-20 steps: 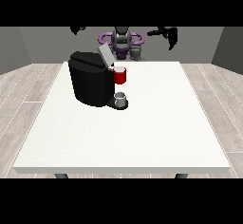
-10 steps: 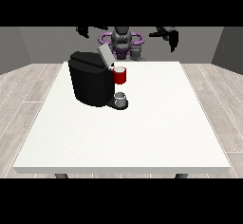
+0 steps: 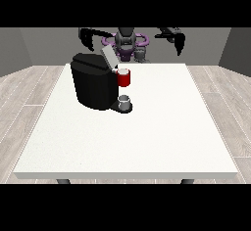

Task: Insert the coffee pod into the coffee machine and close the lid

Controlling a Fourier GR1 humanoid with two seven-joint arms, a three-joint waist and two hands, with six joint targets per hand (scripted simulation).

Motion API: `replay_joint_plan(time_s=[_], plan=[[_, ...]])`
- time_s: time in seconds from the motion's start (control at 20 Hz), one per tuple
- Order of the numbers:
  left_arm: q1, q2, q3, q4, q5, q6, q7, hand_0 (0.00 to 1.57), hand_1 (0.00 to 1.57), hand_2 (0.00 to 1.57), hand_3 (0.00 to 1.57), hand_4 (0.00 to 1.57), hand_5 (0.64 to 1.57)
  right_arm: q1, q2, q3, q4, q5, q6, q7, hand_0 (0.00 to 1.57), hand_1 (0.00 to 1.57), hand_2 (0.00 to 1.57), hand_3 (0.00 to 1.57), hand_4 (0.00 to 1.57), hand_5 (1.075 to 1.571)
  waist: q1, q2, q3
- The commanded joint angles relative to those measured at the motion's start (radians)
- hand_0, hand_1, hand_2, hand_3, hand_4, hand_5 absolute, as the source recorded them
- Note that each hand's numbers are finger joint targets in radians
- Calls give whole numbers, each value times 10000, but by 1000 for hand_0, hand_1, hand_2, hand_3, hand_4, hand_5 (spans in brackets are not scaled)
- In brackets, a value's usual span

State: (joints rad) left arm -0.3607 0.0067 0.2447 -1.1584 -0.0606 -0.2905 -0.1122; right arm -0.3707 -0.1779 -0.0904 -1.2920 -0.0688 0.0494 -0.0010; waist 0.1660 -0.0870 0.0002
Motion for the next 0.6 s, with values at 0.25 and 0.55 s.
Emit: replay_joint_plan(time_s=[0.25, 0.55], plan=[[1071, 67, -831, -2046, 289, 314, 707, 0, 0, 0, 0, 0, 1571, -956, 185, -174, 1508, 378, -237, -850, 0, 0, 0, 0, 0, 1571, 90, 791, 1], [1328, 821, -210, -1662, 656, 375, -32, 0, 0, 0, 0, 0, 1571, -1306, 447, 546, 1110, 599, 240, -283, 0, 0, 0, 0, 0, 1571, -666, 931, -2]])
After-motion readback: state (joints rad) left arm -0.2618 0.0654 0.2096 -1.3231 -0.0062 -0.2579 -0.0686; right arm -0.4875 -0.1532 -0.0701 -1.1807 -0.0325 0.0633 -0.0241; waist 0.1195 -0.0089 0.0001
